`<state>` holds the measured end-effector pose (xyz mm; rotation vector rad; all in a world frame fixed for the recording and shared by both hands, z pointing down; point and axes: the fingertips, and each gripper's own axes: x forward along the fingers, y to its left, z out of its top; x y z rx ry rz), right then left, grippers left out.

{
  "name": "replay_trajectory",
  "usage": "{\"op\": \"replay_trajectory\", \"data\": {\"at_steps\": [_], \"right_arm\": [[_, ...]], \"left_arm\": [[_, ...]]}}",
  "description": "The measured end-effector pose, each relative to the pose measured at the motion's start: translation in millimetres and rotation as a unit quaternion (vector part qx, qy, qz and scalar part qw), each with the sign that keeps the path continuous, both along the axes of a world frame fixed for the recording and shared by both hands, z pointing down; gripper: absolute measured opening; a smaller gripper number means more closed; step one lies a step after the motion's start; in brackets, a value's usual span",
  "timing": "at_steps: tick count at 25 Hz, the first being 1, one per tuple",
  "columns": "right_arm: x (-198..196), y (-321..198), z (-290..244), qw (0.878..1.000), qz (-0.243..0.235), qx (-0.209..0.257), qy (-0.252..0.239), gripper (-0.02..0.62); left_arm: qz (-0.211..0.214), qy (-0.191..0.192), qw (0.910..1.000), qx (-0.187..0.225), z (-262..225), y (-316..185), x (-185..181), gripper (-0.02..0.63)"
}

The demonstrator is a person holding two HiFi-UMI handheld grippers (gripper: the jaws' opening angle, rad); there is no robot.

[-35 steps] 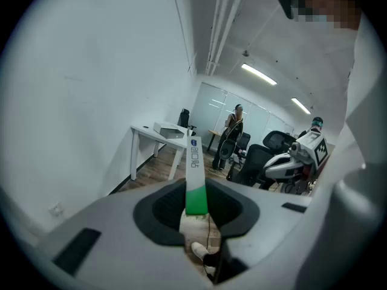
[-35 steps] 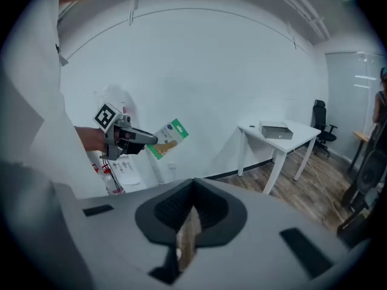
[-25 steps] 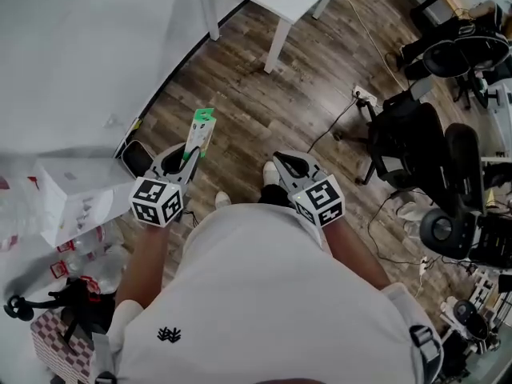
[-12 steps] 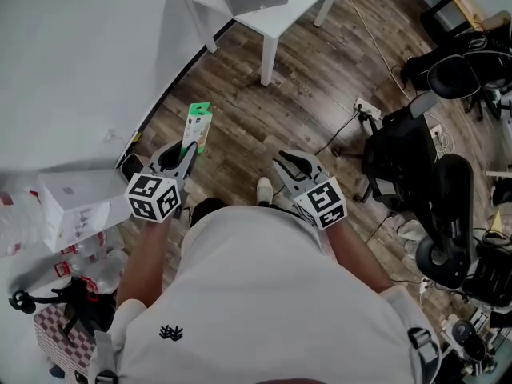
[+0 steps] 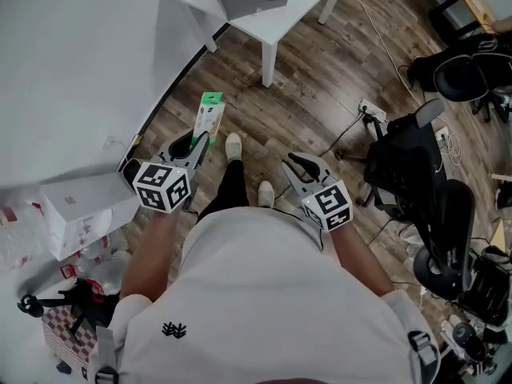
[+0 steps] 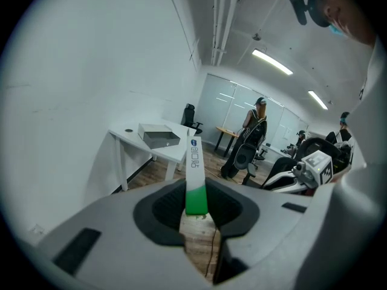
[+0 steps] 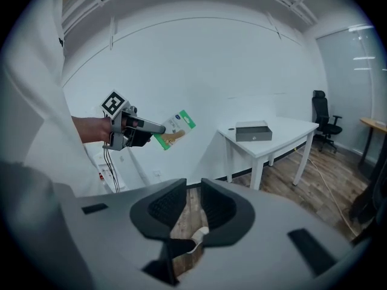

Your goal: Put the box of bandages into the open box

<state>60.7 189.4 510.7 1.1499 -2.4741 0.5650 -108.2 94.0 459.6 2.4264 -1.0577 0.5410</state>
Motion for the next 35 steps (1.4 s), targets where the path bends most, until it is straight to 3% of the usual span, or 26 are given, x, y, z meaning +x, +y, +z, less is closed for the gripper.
{"op": "replay_trajectory", "data": {"at_steps": [13,20,27,35], "right_arm": [[-11.5,-139.3,-18.6,0.998,0.053,-0.003,0.03,0.072],[-15.6,-186.7,-22.6,0.995,0.092,-0.006,0.03,0.072],[6.4,-223.6,-17.0,0.995,0.096,-0.014,0.024,0.071],[55.2,-294.3,-21.1,0.998,0.058,-0.004,0.021,0.069]], "left_arm": [[0.061,0.002,0.9981,0.012,4.2,-164.5,4.7,0.094],[0.097,-0.007,0.9952,0.013,13.8,-225.3,11.9,0.094],[0.093,-0.025,0.9953,0.013,26.4,-277.4,35.5,0.094],[0.057,-0.059,0.9965,0.013,37.9,-338.1,68.1,0.094]]}}
